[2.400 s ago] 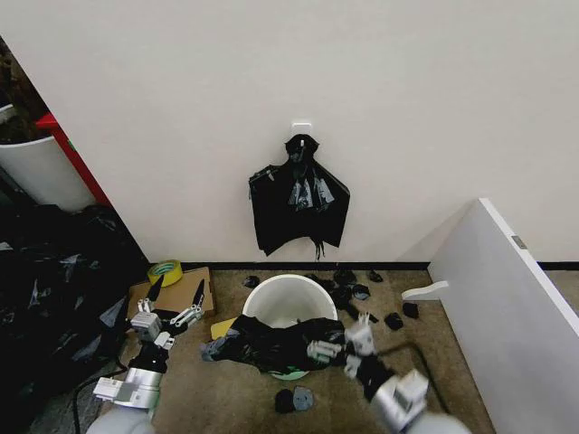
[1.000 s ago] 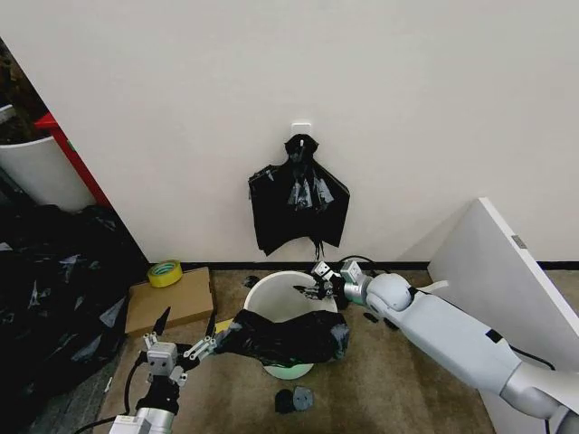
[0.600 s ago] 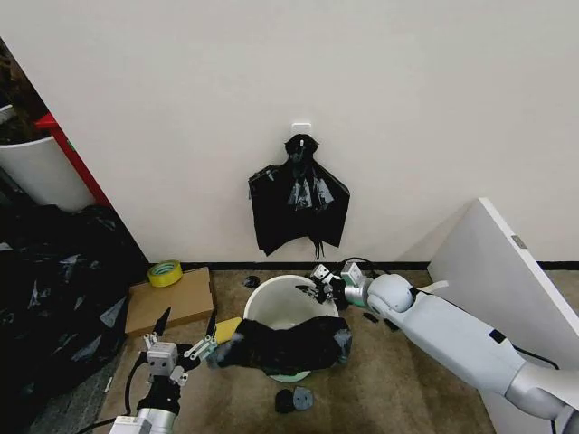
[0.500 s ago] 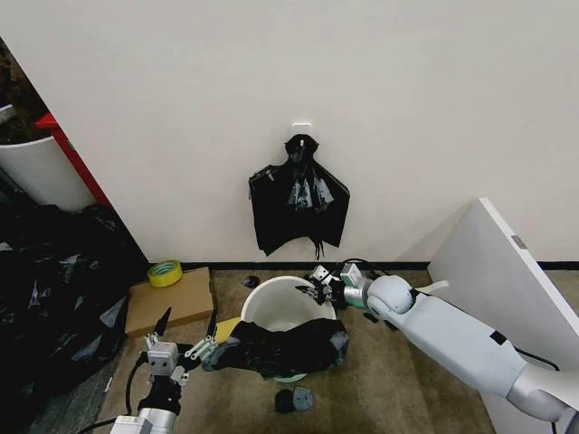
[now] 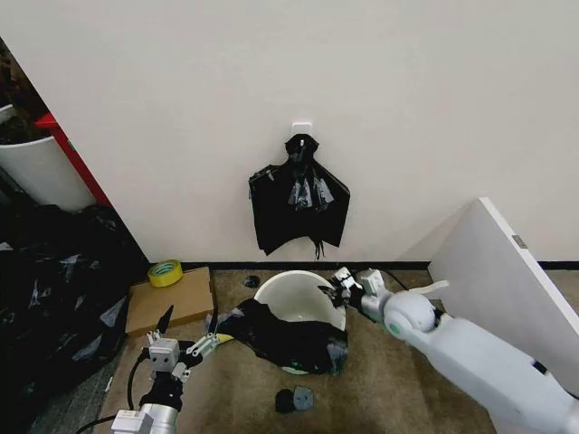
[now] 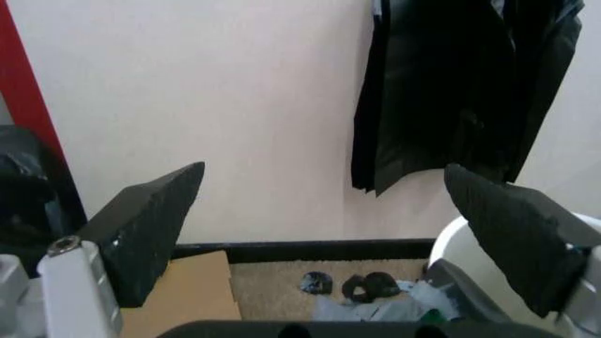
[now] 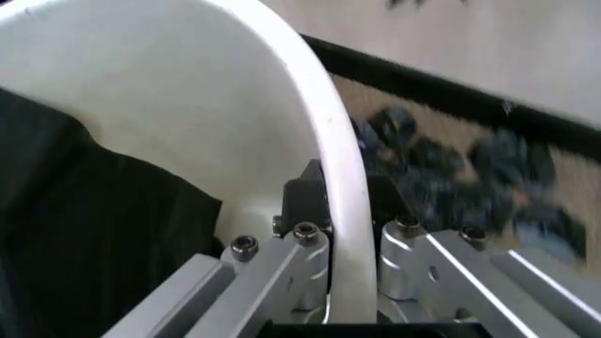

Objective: Place the garbage bag over the trash bin.

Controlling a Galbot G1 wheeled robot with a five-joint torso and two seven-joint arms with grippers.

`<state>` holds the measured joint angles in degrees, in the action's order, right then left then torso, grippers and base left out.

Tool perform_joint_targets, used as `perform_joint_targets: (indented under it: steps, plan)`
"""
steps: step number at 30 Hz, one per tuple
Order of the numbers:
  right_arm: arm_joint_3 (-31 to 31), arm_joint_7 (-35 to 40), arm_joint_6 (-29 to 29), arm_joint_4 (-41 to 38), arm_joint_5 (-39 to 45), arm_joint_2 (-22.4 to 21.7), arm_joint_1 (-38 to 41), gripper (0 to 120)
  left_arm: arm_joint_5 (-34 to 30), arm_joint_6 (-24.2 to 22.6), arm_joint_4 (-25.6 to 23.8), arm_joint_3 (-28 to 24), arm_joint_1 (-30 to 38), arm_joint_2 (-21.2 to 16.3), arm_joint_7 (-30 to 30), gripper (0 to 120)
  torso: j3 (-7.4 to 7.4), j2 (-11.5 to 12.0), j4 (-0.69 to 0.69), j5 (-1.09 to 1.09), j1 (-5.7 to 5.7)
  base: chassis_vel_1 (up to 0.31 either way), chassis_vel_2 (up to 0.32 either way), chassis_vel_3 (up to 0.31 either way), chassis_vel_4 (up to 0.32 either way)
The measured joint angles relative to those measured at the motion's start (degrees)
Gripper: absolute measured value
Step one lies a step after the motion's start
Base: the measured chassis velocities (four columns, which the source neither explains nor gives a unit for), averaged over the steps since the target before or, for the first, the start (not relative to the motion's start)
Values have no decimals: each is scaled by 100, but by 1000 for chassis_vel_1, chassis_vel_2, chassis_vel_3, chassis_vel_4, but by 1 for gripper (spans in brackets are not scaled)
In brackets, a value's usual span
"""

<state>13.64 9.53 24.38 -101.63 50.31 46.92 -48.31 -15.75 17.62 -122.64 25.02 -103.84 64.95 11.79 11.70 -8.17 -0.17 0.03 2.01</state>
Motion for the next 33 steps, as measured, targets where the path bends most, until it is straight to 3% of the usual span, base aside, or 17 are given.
perform_joint_targets:
  steps: [6,13,25,33]
  plan:
    - [-431,1922,-1,-706,436,543,-728,2,-51,-15,-76,32,-9,-71,22,100,0,0,2,-1,0,0,0,0,0]
    - [-842,2977,-198,-1017,717,1162,-1108,1,-128,22,-139,95,-126,-105,36,100,0,0,3,-1,0,0,0,0,0]
    - [-1260,3412,-1155,-1047,414,2022,-1886,1,-143,62,-159,77,-155,-118,42,100,0,0,2,-1,0,0,0,0,0]
    - [-1106,3134,-1507,-821,-267,2315,-2165,1,-107,54,-168,68,-169,-112,41,100,0,0,2,0,0,0,0,0,0]
